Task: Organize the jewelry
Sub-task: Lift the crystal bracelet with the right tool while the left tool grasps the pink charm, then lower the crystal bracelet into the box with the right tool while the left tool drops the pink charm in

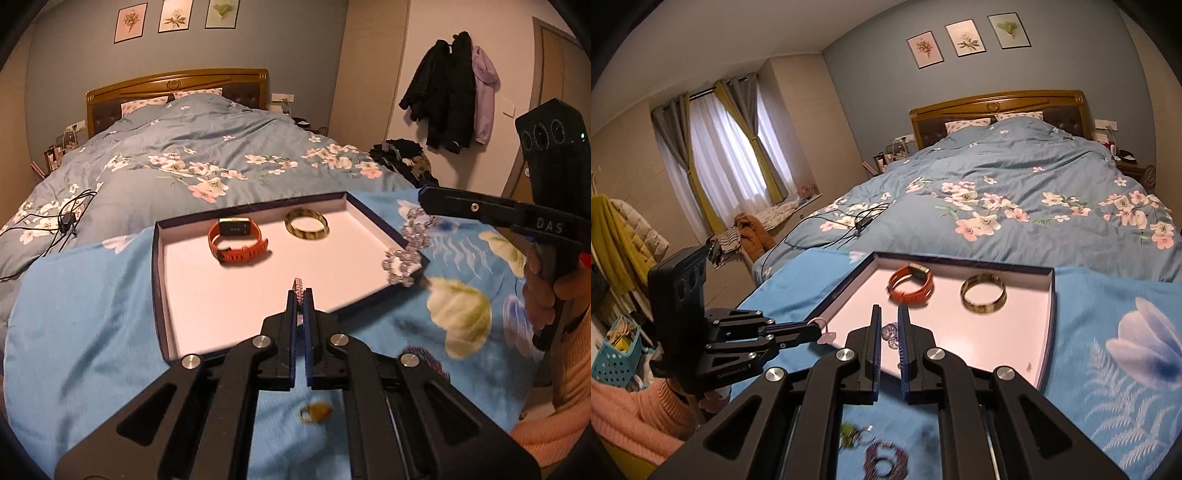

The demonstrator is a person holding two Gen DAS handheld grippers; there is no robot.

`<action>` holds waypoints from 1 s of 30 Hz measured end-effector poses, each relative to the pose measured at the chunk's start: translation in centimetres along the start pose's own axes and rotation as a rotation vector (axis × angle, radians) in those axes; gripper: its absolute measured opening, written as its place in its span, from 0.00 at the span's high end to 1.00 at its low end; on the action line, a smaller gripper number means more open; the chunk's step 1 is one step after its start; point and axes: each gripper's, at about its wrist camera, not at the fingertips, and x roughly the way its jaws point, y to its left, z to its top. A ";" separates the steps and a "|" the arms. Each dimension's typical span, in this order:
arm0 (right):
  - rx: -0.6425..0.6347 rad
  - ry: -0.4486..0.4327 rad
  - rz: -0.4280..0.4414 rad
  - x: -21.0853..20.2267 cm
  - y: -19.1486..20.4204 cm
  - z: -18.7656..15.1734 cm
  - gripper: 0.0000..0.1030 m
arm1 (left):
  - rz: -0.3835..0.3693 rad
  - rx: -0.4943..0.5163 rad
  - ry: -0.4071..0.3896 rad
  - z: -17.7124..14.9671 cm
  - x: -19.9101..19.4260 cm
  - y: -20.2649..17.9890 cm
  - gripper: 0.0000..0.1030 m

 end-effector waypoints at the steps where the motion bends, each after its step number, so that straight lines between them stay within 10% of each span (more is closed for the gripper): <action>1: 0.008 0.002 -0.001 0.5 -0.3 0.3 0.93 | 0.004 -0.003 0.000 0.5 0.5 0.2 0.97; 30: 0.136 0.171 -0.145 10.1 -6.9 0.5 0.93 | 0.054 -0.134 0.199 3.3 11.7 4.6 0.97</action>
